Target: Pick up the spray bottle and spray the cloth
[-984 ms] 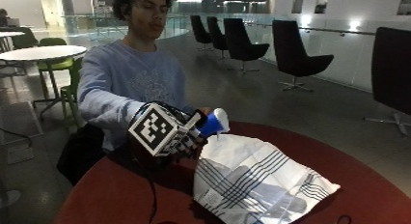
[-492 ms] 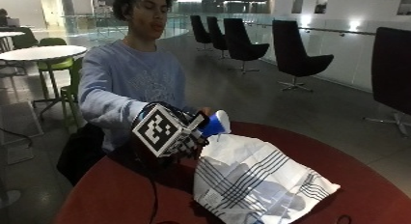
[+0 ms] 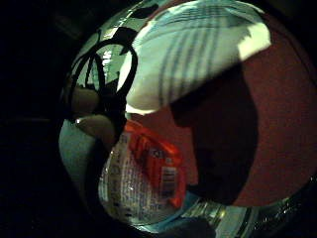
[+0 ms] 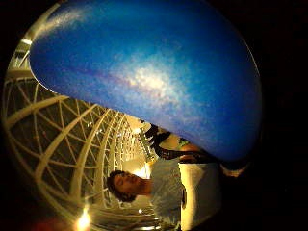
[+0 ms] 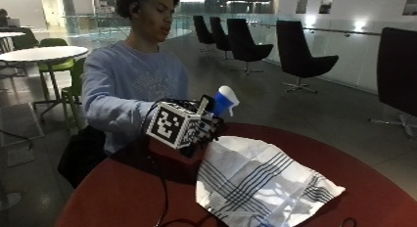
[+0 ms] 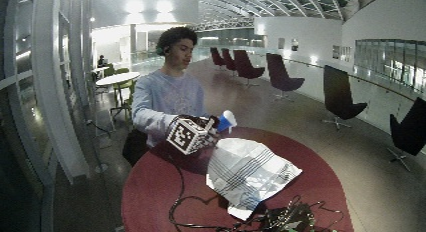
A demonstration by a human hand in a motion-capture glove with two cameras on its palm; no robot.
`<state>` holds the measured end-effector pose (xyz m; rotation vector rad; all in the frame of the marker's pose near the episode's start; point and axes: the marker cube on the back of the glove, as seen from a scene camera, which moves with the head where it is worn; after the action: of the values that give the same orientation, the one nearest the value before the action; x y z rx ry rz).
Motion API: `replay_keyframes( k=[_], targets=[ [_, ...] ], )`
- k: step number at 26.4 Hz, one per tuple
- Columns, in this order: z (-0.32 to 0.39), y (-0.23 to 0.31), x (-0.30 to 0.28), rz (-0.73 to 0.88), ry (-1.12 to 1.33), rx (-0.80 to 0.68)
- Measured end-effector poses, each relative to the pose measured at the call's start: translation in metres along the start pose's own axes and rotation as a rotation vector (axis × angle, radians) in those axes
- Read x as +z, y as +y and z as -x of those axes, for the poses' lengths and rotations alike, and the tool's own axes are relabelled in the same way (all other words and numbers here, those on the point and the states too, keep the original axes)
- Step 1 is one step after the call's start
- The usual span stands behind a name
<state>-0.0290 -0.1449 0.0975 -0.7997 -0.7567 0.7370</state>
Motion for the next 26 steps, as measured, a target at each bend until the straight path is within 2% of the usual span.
replay_keyframes(
  k=[7,13,19,23,26],
  targets=[
    [0.048,-0.015,0.063,0.025,-0.182,-0.319],
    [0.082,-0.037,0.147,-0.068,-0.174,-0.581],
    [0.084,-0.057,0.229,-0.021,-0.119,-0.654],
    [0.079,-0.07,0.252,-0.03,-0.087,-0.667],
    [0.071,-0.062,0.259,0.039,-0.059,-0.684]
  ],
)
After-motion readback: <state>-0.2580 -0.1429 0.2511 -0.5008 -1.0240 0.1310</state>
